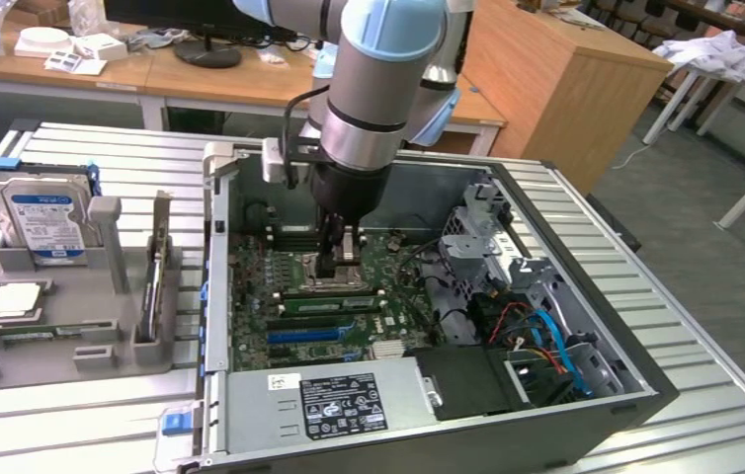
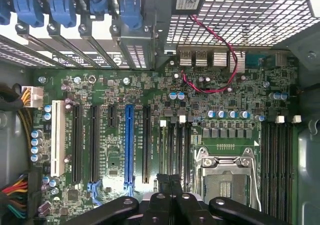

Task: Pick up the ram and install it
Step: 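Press down the ram until it locks into place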

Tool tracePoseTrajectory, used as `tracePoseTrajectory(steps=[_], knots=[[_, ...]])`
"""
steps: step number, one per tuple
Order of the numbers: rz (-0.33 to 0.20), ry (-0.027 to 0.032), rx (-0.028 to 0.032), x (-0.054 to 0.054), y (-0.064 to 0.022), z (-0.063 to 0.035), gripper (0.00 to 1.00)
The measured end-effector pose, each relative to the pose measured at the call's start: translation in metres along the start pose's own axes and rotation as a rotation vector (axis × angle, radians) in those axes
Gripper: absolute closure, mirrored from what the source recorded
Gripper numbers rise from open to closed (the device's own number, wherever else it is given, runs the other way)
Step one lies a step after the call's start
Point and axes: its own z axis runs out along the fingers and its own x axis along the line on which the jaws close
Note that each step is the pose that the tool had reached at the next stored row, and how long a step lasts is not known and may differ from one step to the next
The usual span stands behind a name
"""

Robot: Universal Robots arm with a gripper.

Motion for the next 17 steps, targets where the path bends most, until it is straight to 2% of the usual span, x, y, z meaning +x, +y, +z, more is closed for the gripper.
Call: tracePoseTrajectory(steps=[4,11,17], knots=[[0.000,0.0002,-0.0002,0.000,-0.0021,-0.0002,0.89],[0.000,0.0001,-0.0001,0.001,-0.0143,-0.0004,0.89],[0.000,0.0000,0.0000,0.001,-0.0204,-0.0005,0.89]])
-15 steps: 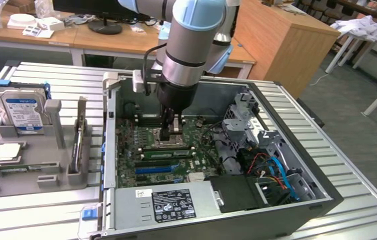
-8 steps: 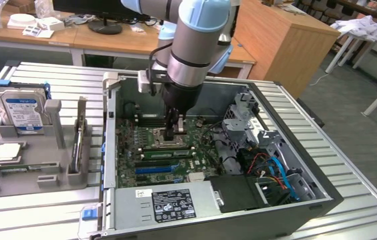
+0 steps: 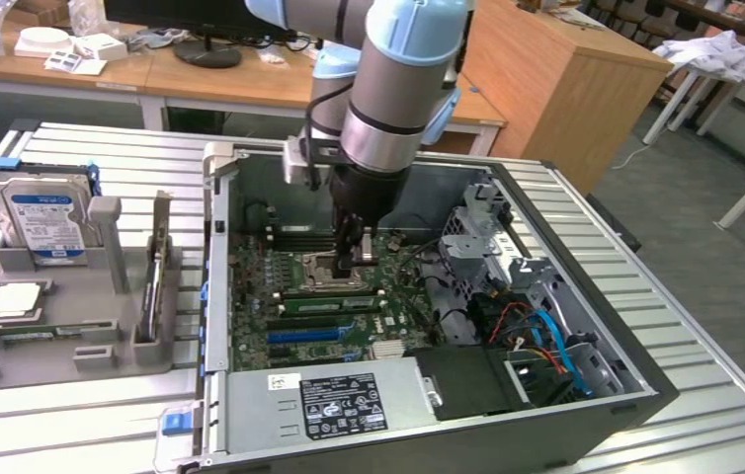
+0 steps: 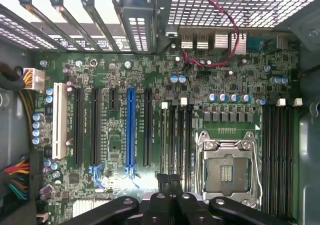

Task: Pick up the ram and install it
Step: 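Press down the ram until it locks into place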

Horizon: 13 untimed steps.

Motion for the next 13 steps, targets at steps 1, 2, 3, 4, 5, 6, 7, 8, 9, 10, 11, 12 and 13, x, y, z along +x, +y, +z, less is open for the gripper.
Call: tracePoseTrajectory(steps=[1,2,3,4,5,6,7,8,9,10,11,12,13], knots=[[0.000,0.0000,0.0000,0.0000,-0.0008,0.0000,0.89],[0.000,0.0000,0.0000,0.0000,-0.0016,0.0000,0.89],[0.000,-0.0001,0.0000,0.0000,-0.0025,0.0000,0.89],[0.000,0.0000,0.0000,0.0000,-0.0032,-0.0001,0.89],[0.000,0.0000,0.0000,0.0000,-0.0037,-0.0001,0.89],[0.000,0.0000,0.0000,0.0000,-0.0037,-0.0001,0.89],[0.000,0.0000,0.0000,0.0000,-0.0037,-0.0001,0.89],[0.000,0.0000,0.0000,0.0000,-0.0037,-0.0001,0.89],[0.000,0.0000,0.0000,0.0000,-0.0037,-0.0001,0.89],[0.000,-0.0002,0.0001,-0.0001,-0.0037,-0.0001,0.89],[0.000,-0.0001,0.0000,-0.0001,-0.0037,-0.0004,0.89],[0.000,0.0001,0.0000,-0.0001,-0.0037,-0.0009,0.89],[0.000,0.0001,0.0000,-0.0001,-0.0037,-0.0014,0.89]])
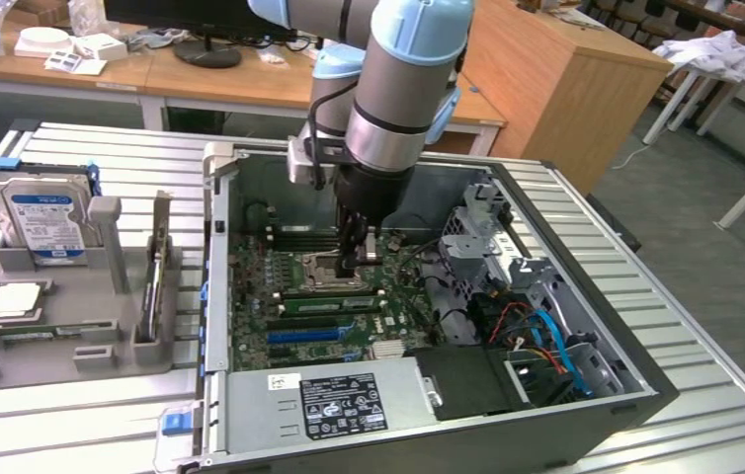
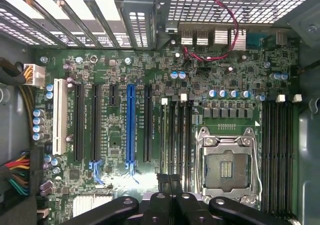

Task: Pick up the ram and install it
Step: 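Press down the ram until it locks into place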

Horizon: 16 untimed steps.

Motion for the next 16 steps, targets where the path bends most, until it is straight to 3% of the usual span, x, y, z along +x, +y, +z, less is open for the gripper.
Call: tracePoseTrajectory(steps=[16], knots=[[0.000,-0.0001,0.0001,0.000,0.0003,-0.0136,0.89]])
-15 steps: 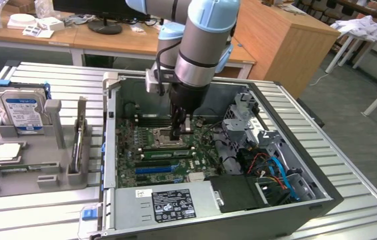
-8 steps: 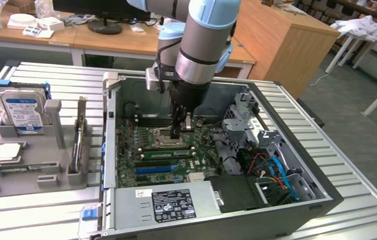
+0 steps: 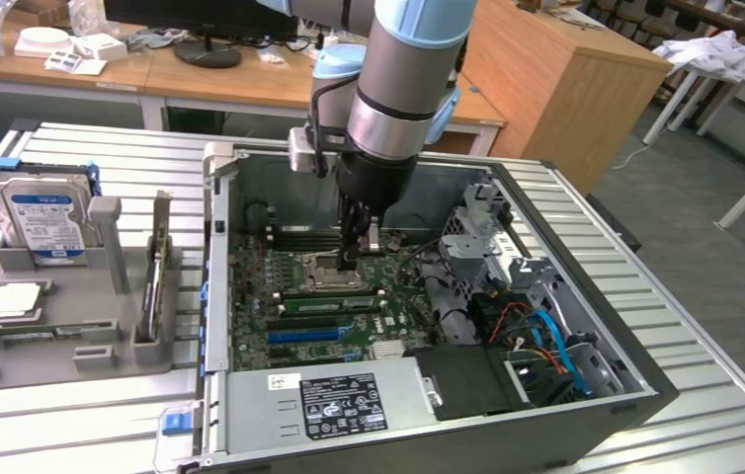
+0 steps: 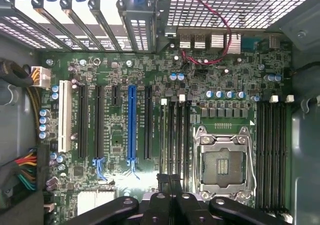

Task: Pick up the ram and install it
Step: 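Press down the ram until it locks into place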

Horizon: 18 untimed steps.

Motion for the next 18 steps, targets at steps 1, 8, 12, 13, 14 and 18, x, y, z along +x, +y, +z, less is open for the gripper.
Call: tracePoseTrajectory(steps=[1,8,12,13,14,18], knots=[[0.000,0.0000,0.0000,0.000,0.0000,-0.0012,0.89],[0.000,0.0000,0.0000,0.000,0.0002,-0.0079,0.89],[0.000,0.0000,0.0000,0.000,0.0003,-0.0110,0.89],[0.000,0.0001,-0.0001,0.000,0.0003,-0.0117,0.89],[0.000,0.0001,-0.0001,0.000,0.0003,-0.0125,0.89],[0.000,0.0000,0.0000,0.000,0.0004,-0.0167,0.89]])
